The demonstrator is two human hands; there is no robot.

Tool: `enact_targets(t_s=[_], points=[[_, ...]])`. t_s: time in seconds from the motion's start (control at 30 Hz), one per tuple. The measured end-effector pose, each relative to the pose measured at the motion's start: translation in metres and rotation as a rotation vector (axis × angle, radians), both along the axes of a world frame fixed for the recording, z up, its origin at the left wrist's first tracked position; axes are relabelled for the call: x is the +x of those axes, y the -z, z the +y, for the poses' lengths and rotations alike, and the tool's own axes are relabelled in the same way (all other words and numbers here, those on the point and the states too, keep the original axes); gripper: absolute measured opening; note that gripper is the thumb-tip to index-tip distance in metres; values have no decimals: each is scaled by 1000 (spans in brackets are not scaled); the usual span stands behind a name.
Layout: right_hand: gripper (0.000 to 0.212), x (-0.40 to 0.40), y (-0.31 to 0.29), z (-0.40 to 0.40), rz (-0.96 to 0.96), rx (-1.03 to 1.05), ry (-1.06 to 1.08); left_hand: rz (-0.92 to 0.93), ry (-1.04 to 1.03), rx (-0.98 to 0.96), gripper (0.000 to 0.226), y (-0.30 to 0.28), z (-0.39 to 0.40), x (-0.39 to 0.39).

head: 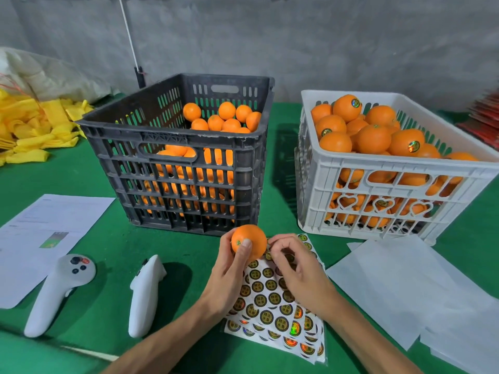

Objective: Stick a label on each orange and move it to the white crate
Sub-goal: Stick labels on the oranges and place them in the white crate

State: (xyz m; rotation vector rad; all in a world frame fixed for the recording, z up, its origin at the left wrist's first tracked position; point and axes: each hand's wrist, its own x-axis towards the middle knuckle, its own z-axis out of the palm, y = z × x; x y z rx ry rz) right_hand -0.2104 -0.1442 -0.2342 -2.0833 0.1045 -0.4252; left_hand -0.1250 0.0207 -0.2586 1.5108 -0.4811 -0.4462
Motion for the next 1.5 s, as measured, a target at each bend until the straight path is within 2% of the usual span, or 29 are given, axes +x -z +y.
enact_targets(t_s=[0.07, 0.1, 0.2, 0.3, 0.33, 0.43, 0.47, 0.57, 0.63, 0.7, 0.8, 0.9, 0.93, 1.0, 1.07, 1.17, 1.27, 1.37, 1.5], points=[[11, -1, -12, 3, -36, 257, 33, -3, 11, 15, 54, -3, 0, -1], [12, 0, -17, 5, -42, 312, 41, -11, 19, 23, 55, -5, -1, -2], [7, 3, -25, 16, -19, 279, 74, -36, 49, 24, 58, -9, -3, -6], [12, 2, -30, 21, -36, 310, 100, -44, 59, -58, 57, -16, -5, -6], [19, 0, -33, 21, -38, 342, 97, -33, 47, -106, 59, -20, -7, -5], [60, -3, -48, 13, -35, 464, 70, -14, 24, -219, 70, -39, -23, -3], [65, -4, -55, 9, -34, 492, 71, -33, 29, -239, 70, -49, -33, -5], [51, -4, -82, -5, -40, 642, 79, -144, -19, -270, 66, -86, -68, -13], [41, -2, -99, -20, -115, 683, 96, -231, -63, -280, 51, -111, -89, -16], [33, -3, -117, -36, -236, 629, 123, -274, -25, -332, 39, -134, -110, -16], [36, -7, -140, -63, -377, 322, 203, -344, -40, -377, 37, -166, -147, -13], [60, -14, -155, -88, -362, -75, 289, -341, -13, -320, 26, -197, -182, -3], [65, -16, -159, -97, -353, -190, 349, -340, 14, -265, 28, -207, -192, 1], [67, -18, -170, -115, -352, -333, 456, -323, 75, -140, 46, -222, -208, 3], [63, -18, -182, -130, -353, -385, 542, -300, 126, -56, 62, -232, -221, 2], [64, -14, -191, -150, -288, -493, 676, -344, 164, -44, 51, -238, -237, 0], [62, -13, -190, -166, -172, -587, 750, -354, 142, -44, 57, -233, -246, 3], [55, -11, -183, -179, -100, -593, 743, -401, 107, -46, 42, -227, -243, 6], [51, -13, -170, -181, -148, -550, 742, -507, 103, -149, 26, -216, -212, 8]])
